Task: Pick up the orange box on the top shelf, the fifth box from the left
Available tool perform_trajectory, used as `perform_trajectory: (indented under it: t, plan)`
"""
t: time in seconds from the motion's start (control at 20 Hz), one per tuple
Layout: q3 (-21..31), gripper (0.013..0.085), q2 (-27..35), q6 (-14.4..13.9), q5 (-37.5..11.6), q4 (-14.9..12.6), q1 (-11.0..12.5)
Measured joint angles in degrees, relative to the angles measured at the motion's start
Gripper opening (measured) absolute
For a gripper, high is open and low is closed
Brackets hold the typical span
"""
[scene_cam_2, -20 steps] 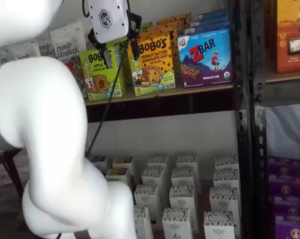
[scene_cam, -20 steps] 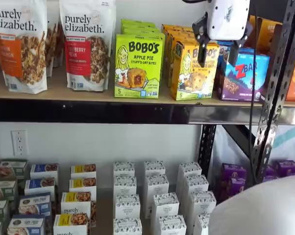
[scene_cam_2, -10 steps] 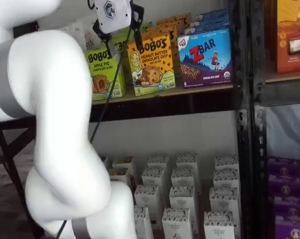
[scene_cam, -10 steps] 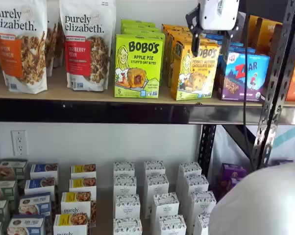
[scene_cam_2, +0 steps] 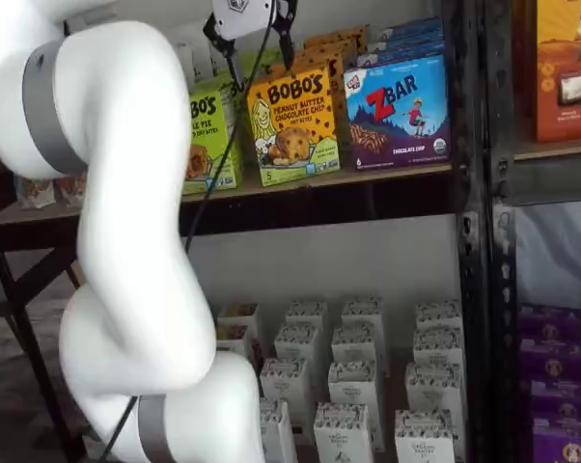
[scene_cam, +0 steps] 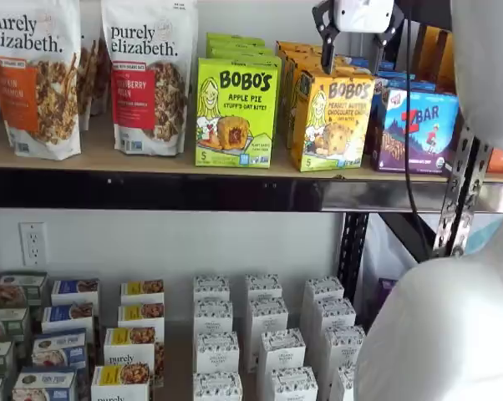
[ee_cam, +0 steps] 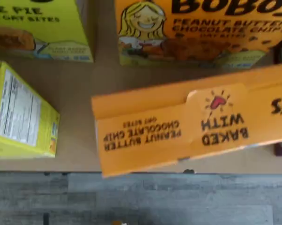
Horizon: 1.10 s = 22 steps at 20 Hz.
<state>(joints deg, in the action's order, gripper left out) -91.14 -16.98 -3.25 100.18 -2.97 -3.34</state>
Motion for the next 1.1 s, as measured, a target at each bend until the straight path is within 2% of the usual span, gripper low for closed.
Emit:
perform_trajectory:
  t: [0.5,1.1]
  plan:
    - [-5.1,0.0850,4.7,2.9,-0.2,1.0,3.1]
    - [-8.6,0.0850,8.1,3.7,0.3,1.3,3.9]
